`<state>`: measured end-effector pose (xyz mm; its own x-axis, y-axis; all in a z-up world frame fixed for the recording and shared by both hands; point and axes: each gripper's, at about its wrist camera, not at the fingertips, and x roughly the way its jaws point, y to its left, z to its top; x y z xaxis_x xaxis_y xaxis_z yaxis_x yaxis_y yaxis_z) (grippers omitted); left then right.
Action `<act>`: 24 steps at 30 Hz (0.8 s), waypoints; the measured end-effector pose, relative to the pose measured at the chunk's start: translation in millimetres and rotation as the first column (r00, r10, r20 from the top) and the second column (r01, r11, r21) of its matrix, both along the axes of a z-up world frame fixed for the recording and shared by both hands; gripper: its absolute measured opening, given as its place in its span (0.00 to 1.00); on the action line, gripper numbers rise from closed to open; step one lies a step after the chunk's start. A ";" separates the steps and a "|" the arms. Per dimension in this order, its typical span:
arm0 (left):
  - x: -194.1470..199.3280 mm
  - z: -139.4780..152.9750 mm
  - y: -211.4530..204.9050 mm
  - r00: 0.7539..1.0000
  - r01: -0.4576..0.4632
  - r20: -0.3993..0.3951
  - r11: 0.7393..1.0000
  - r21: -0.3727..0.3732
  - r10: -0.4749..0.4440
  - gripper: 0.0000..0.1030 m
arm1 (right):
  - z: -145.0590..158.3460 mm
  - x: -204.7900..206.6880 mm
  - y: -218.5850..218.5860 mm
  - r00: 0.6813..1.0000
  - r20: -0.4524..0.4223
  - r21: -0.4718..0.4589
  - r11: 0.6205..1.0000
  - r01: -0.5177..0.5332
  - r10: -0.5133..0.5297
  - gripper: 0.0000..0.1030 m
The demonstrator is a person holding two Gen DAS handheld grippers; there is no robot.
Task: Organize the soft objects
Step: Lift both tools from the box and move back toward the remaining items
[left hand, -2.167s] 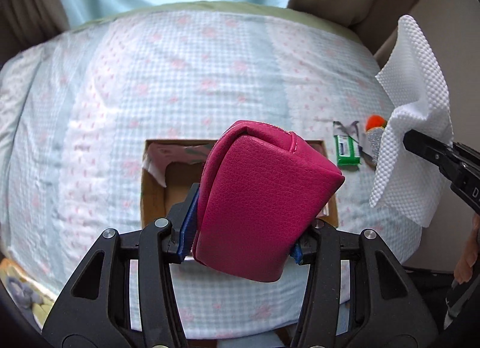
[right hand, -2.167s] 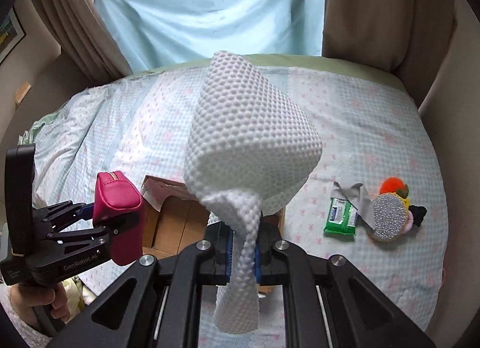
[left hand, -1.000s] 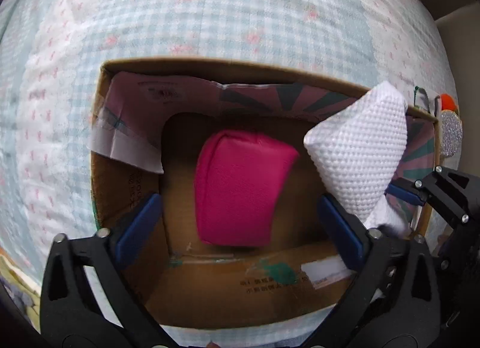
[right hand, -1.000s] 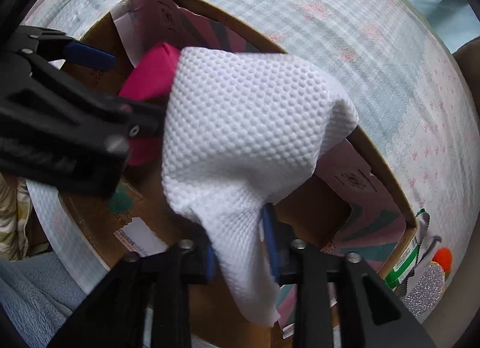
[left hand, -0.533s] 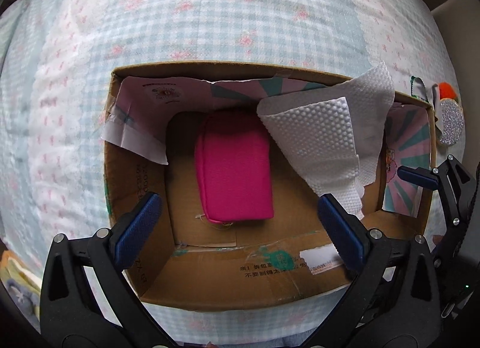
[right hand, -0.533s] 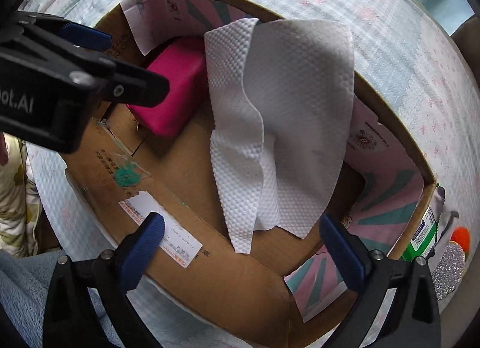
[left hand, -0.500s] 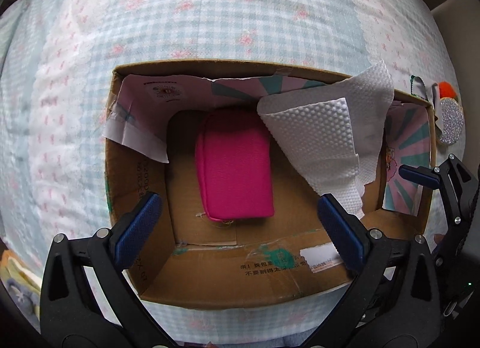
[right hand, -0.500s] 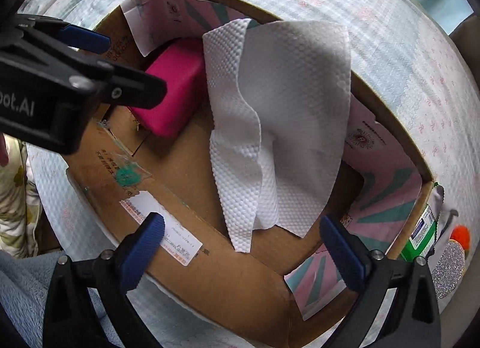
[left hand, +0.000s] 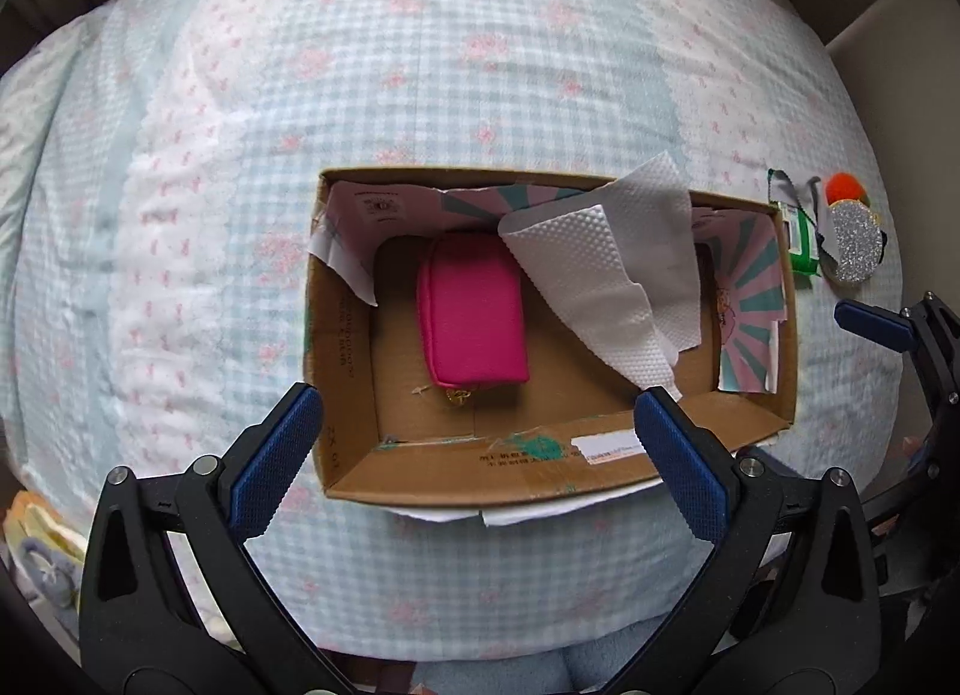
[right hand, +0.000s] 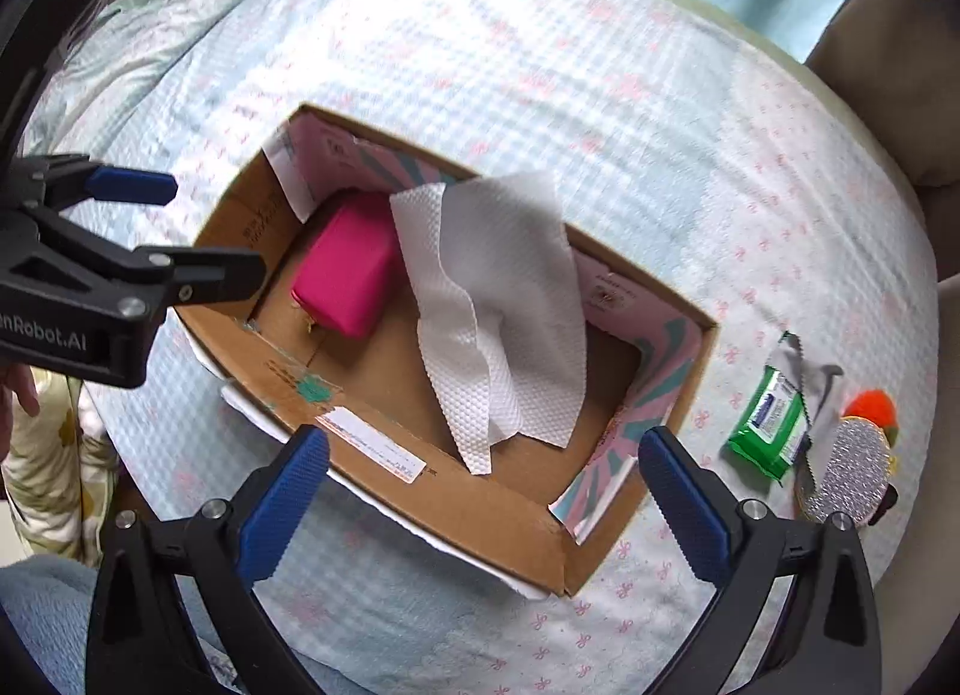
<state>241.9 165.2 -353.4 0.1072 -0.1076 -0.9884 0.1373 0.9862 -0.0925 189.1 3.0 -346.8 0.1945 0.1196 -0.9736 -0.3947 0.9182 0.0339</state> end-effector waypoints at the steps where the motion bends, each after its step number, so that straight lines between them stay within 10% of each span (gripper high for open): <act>1: -4.1 12.5 2.0 1.000 -0.002 0.019 1.000 -0.004 0.002 1.00 | 14.3 -3.6 -3.1 0.999 0.025 0.009 1.000 0.026 -0.026 1.00; 12: -51.9 158.3 11.3 0.953 -0.023 0.302 1.000 -0.007 0.024 1.00 | 155.8 -48.0 -70.2 0.881 0.252 0.090 0.916 0.391 -0.401 1.00; 24: -56.4 215.8 -68.1 0.900 0.100 0.432 0.992 -0.081 -0.056 1.00 | 210.9 -104.4 -178.3 0.718 0.390 0.151 0.809 0.568 -0.577 1.00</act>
